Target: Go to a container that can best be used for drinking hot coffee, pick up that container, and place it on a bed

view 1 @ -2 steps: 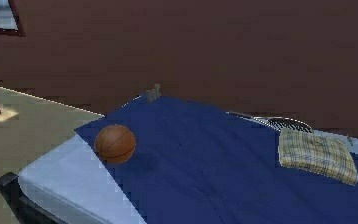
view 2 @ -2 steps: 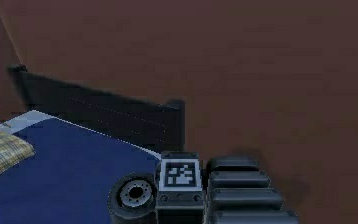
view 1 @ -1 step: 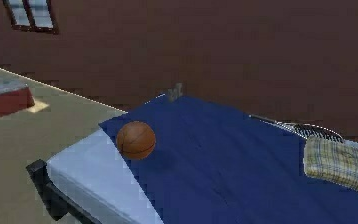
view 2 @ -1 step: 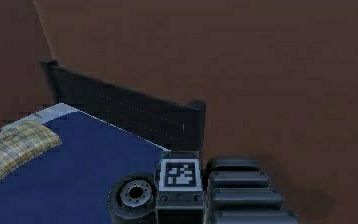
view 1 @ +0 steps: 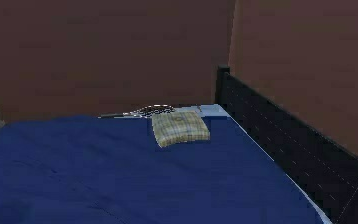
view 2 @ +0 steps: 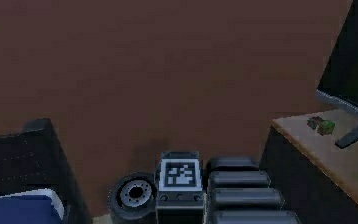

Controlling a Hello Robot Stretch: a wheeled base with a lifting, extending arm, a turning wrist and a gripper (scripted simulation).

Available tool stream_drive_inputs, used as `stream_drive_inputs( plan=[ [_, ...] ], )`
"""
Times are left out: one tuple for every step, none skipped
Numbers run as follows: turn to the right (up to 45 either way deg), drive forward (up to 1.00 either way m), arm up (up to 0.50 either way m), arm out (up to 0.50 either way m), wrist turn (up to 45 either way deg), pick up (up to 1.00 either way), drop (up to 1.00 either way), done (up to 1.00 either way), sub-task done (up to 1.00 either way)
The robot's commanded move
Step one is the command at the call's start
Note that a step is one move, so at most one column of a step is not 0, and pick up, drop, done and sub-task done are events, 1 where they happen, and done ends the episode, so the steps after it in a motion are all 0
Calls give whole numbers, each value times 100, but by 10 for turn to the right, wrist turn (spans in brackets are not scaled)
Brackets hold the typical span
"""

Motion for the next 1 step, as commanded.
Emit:
stream_drive_inputs(
  plan=[
    [90, 0, 0, 0, 0, 0, 0, 0, 0]
  ],
)
